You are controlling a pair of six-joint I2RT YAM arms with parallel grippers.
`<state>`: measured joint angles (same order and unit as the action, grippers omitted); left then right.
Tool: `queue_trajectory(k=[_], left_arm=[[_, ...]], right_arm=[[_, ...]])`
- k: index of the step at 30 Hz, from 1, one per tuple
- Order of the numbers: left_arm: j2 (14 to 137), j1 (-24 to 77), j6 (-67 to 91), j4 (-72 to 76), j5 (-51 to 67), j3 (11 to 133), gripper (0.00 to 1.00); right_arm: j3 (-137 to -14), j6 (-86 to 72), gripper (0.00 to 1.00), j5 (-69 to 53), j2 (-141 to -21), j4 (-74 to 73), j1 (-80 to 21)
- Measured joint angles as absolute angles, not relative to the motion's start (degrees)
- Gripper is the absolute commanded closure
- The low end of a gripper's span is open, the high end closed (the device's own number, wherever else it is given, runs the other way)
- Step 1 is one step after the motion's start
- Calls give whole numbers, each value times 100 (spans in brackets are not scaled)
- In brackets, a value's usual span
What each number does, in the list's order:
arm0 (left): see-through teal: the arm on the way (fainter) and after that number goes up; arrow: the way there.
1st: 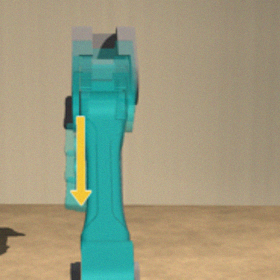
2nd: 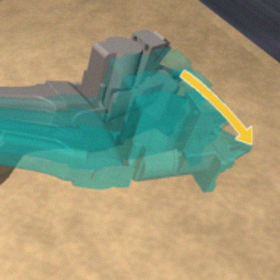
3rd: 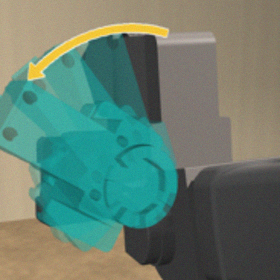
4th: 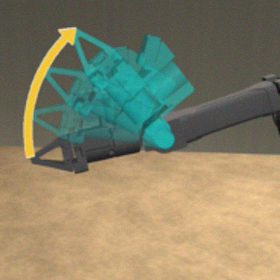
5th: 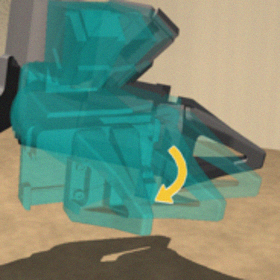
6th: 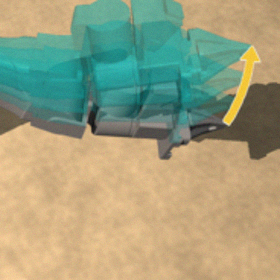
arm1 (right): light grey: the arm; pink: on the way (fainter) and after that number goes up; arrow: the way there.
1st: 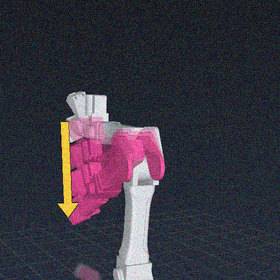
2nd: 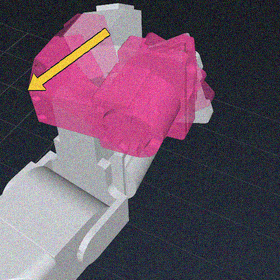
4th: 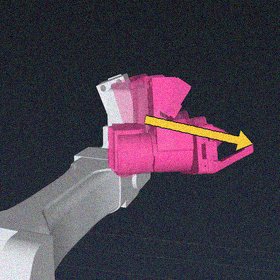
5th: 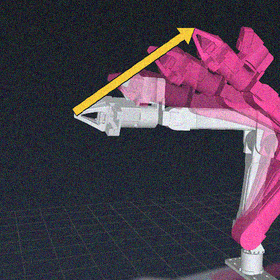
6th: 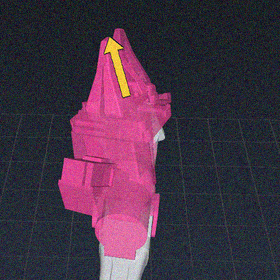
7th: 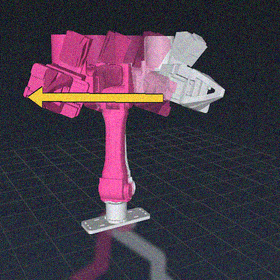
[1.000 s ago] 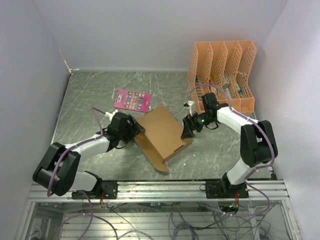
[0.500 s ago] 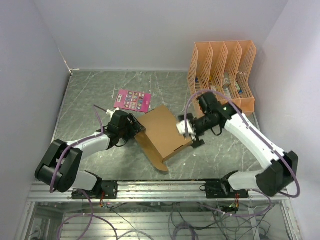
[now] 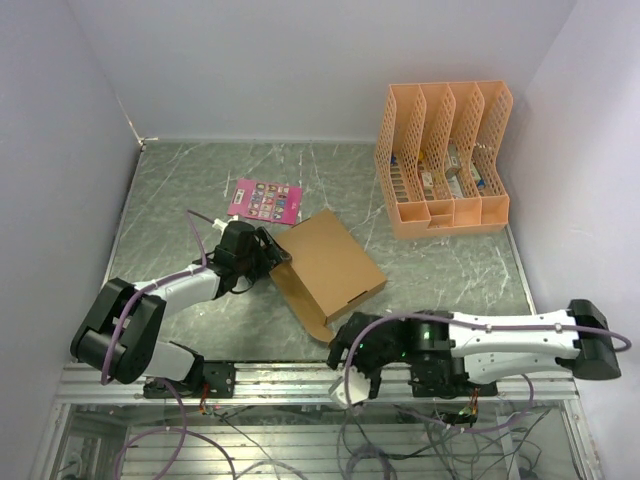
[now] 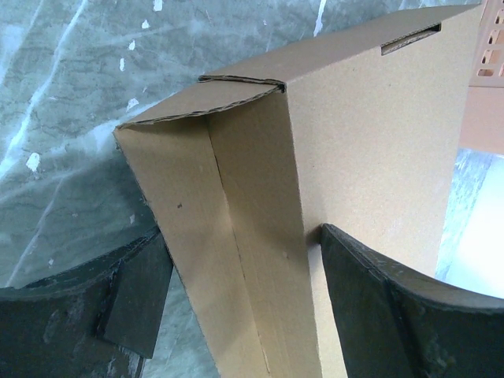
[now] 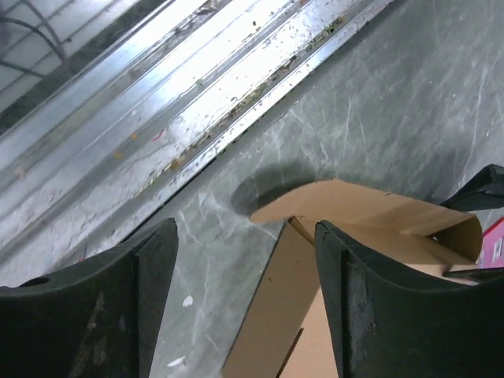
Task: Fold the paper box
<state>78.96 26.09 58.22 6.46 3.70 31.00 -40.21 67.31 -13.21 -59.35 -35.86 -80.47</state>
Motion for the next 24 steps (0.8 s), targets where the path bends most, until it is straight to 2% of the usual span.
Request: queue_trajectory(k=[7,10,18,24], left_arm=[[7896,2558,5780,661,436,3089,18],[7889,2547,5780,740,456,3037,18],[7854,2475,5758,965,552,2875,18],[7822,2394,5741,1100,672,2766,18]], right_arm=[[-3347,5111,39,425,-6320,-1785,-9124],[-2943,4722,44,976,-6281,-1273,-9349],[-2502,4123,57,1813,-6814,-10,-9461],[-2458,3972,61,1964,-7168,569,-9437]])
